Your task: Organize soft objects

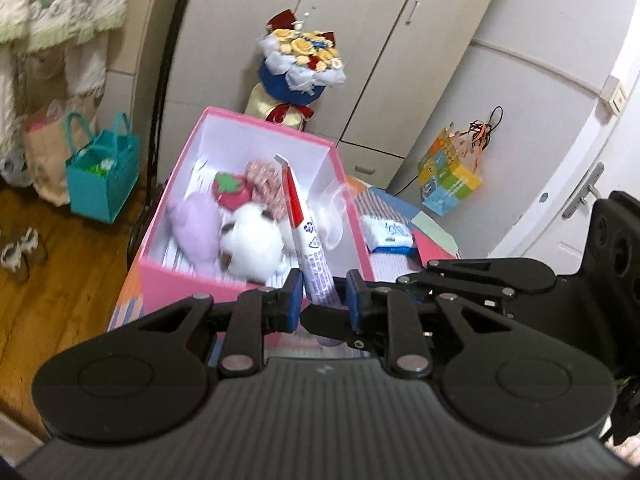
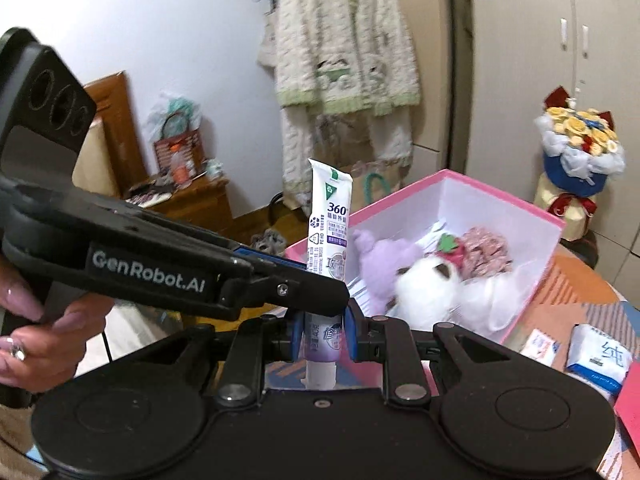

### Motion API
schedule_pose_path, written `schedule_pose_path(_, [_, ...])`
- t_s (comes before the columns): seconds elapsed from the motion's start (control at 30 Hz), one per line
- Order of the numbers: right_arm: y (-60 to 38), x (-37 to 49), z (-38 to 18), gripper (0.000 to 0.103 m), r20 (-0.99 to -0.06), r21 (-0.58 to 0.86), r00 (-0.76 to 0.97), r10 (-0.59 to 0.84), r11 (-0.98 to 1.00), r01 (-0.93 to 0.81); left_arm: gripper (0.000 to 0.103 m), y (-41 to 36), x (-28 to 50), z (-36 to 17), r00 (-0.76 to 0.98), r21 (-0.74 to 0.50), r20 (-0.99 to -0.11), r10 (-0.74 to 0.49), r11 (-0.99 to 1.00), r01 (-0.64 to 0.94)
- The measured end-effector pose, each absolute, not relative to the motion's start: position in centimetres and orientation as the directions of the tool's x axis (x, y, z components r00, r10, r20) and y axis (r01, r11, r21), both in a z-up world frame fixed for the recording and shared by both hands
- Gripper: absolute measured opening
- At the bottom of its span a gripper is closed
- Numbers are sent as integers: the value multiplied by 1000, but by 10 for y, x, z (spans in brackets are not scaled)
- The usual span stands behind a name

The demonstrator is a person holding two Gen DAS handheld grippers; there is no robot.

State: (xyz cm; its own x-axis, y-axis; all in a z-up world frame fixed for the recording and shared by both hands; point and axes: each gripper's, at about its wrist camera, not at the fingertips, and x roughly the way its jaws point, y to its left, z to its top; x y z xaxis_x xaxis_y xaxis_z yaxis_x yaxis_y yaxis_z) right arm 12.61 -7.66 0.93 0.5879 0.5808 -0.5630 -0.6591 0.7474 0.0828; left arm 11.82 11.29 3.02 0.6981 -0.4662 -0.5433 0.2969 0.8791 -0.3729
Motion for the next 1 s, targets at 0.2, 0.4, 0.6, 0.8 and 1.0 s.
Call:
schedule_pose_path(0.2, [-90, 174, 2, 25, -560, 134, 614, 556, 792, -595, 21, 95, 171, 29, 686, -338, -553, -473, 880, 333])
schedule_pose_path(0.4, [-99, 222, -11, 25, -582, 166, 620, 526, 823, -543, 20, 78, 223, 21, 668, -308, -583, -462, 887, 344])
schedule_pose_path(0.6, [-101, 260, -24, 25, -641, 142, 598, 482, 840, -524, 21, 68, 263, 4, 637, -328, -607, -475, 880, 344])
schedule_pose_path(0.8, [-96, 256, -32, 31, -669, 13, 615, 417, 834, -551, 49, 56, 271, 0, 684, -193, -624, -379, 922, 335])
schedule_pose_path(1.0, [-100, 233, -28, 53, -648, -55, 652, 394, 830, -555, 63, 54, 240, 14, 722, -107, -596, -351, 926, 361])
